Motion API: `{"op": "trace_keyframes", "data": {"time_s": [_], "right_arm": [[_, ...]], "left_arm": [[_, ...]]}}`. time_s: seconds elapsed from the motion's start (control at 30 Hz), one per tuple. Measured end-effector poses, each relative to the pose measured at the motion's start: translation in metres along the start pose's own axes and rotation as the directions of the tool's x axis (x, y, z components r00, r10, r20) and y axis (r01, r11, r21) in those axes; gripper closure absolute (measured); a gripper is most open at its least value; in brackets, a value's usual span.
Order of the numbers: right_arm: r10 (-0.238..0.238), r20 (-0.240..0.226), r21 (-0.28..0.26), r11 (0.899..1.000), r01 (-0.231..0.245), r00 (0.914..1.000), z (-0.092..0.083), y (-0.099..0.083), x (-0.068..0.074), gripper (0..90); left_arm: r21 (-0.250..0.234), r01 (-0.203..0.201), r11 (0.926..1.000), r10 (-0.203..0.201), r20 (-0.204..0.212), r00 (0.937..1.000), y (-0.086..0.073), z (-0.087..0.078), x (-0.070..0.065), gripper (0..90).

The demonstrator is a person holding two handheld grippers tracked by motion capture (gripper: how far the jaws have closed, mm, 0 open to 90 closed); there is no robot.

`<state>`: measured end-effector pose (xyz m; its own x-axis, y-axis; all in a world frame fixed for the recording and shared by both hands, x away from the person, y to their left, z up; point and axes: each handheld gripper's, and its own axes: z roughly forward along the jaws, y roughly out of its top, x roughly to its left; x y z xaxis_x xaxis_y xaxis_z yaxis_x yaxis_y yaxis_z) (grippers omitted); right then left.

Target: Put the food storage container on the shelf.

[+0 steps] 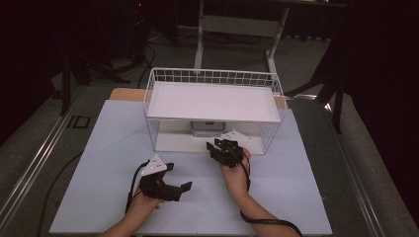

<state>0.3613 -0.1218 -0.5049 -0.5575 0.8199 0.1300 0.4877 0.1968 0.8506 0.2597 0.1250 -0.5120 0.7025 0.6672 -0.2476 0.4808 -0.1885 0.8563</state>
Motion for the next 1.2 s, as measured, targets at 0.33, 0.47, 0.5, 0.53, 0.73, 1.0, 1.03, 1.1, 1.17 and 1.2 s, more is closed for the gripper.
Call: {"op": "trace_keyframes", "data": {"time_s": [0.33,0.47,0.5,0.53,0.73,1.0,1.03,1.1,1.17,1.2], "right_arm": [[-0.003,-0.094,-0.032,0.999,0.000,0.9956,-0.032,-0.007,-0.008,19.3],[0.014,-0.140,-0.018,1.000,-0.017,0.9901,-0.043,-0.010,-0.011,16.4],[0.002,-0.140,-0.027,1.000,-0.006,0.9901,-0.046,-0.011,-0.011,16.4],[-0.012,-0.137,-0.030,1.000,0.007,0.9906,-0.049,-0.011,-0.010,16.4],[-0.026,-0.184,-0.016,1.000,0.023,0.9826,-0.066,-0.016,-0.011,16.3],[-0.132,-0.232,-0.010,0.991,0.133,0.9638,-0.086,-0.027,-0.009,14.7],[-0.131,-0.238,-0.010,0.991,0.133,0.9622,-0.089,-0.028,-0.009,14.7],[-0.132,-0.252,-0.016,0.991,0.132,0.9586,-0.094,-0.029,-0.009,14.8],[-0.129,-0.256,-0.019,0.992,0.129,0.9581,-0.097,-0.029,-0.009,14.8],[-0.121,-0.260,-0.025,0.993,0.118,0.9581,-0.103,-0.031,-0.010,14.8]], "left_arm": [[0.014,-0.038,0.9992,0.037,0.052,0.9979,0.000,0.003,-0.009,2.2],[0.007,-0.053,0.9986,0.052,0.085,0.9950,0.003,-0.001,-0.011,2.2],[-0.004,-0.054,0.9985,0.054,0.105,0.9930,0.003,-0.002,-0.011,2.2],[-0.005,-0.066,0.9978,0.067,0.109,0.9918,0.004,-0.003,-0.011,2.2],[-0.020,-0.066,0.9976,0.068,0.098,0.9928,0.009,-0.012,-0.010,2.2],[-0.015,-0.072,0.9973,0.073,0.059,0.9956,0.003,-0.029,-0.005,2.2],[-0.016,-0.072,0.9973,0.073,0.052,0.9960,0.003,-0.031,-0.005,2.2],[-0.024,-0.069,0.9973,0.071,0.049,0.9963,0.002,-0.036,-0.003,2.2],[-0.030,-0.066,0.9974,0.067,0.047,0.9966,0.002,-0.039,-0.003,2.2],[-0.044,-0.065,0.9969,0.067,0.063,0.9958,0.001,-0.044,-0.001,2.2]]}}
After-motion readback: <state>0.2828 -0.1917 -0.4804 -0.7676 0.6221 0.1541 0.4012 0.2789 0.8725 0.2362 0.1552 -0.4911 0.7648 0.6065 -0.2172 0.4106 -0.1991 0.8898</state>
